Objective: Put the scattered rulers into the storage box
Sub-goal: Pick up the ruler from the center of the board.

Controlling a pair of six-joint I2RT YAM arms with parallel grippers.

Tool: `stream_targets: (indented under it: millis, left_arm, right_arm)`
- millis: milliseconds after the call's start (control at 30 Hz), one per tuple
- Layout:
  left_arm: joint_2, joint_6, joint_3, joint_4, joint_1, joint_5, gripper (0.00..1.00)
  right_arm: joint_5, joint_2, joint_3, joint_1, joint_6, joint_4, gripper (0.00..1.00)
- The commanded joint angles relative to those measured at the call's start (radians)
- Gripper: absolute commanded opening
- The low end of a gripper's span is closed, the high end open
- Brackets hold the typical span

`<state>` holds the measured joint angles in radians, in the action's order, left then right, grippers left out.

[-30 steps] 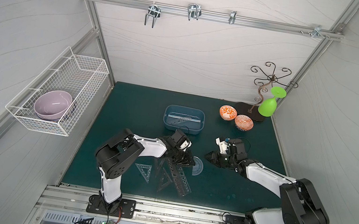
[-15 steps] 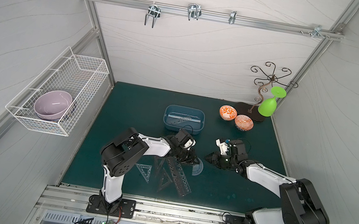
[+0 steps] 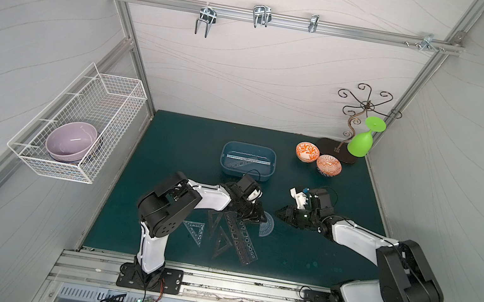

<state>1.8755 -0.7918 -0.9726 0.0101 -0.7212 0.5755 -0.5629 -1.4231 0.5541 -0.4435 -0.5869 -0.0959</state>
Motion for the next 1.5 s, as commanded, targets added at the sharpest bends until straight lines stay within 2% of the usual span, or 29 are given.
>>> stream_targets:
  millis: [0,233,667,1067,1467]
  left_arm:
    - [0.024,0.022,-0.037,0.016,-0.004,-0.020,0.30]
    - [0.030,0.025,-0.033,0.022,-0.004,-0.023,0.30]
    - [0.037,0.028,-0.025,0.024,-0.004,-0.023,0.30]
    - [0.045,0.022,-0.012,0.013,-0.004,-0.019,0.30]
    - [0.047,0.022,-0.011,0.007,-0.003,-0.016,0.29]
  right_arm:
    - [-0.025,-0.017,-0.008,0.005,-0.002,0.010,0.34]
    - [-0.041,-0.044,-0.008,0.005,-0.004,0.039,0.43]
    - [-0.073,-0.110,-0.016,-0.006,-0.035,0.031,0.45]
    - [-0.116,-0.155,-0.031,-0.009,-0.086,-0.039,0.42]
    - [-0.126,-0.163,-0.040,-0.009,-0.115,-0.086,0.30]
